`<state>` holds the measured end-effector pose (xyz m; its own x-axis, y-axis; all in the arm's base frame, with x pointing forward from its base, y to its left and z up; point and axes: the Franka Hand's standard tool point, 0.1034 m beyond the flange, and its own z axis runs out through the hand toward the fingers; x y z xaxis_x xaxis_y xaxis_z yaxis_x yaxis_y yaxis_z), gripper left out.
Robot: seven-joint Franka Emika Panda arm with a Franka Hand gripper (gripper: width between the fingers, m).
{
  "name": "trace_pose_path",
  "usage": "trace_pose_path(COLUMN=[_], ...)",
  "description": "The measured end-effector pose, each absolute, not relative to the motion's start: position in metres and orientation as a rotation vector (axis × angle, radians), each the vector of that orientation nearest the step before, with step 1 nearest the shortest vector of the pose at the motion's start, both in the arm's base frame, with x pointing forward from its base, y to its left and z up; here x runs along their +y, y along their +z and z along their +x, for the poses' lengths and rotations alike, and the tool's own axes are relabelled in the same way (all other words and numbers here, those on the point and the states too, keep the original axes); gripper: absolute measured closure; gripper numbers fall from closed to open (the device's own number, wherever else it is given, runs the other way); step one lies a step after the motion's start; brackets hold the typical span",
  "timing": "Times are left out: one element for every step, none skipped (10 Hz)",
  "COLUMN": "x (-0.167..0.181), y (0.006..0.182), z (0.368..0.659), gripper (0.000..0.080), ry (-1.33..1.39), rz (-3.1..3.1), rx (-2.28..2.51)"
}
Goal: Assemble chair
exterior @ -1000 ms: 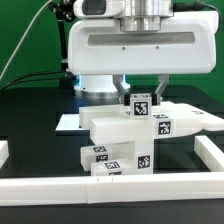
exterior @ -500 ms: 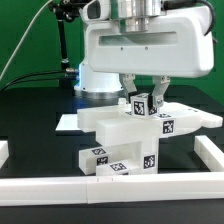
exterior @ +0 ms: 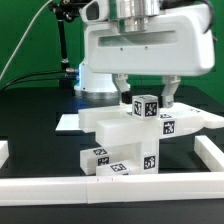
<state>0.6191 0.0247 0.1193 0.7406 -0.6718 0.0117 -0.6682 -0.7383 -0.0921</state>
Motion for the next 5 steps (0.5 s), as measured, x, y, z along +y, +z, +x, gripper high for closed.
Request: trace_pose_path(x=[0.027,0.0318,0.0344,0.0324,0.0314], y=[0.1175,0.114,0.1117,0.112,0.112], z=[0.6187,0.6167,0.6153,0.6158,0.6158], gripper=[0.0165,0.0153,0.0153,0.0153,0.0151], ry=[-0.052,-0.035,-0.031,-0.038,-0.041], rz=[-2.955,-3.027,-3.063,-3.077,-3.087], rx=[0.814,0.543,0.374,0.267,0.157])
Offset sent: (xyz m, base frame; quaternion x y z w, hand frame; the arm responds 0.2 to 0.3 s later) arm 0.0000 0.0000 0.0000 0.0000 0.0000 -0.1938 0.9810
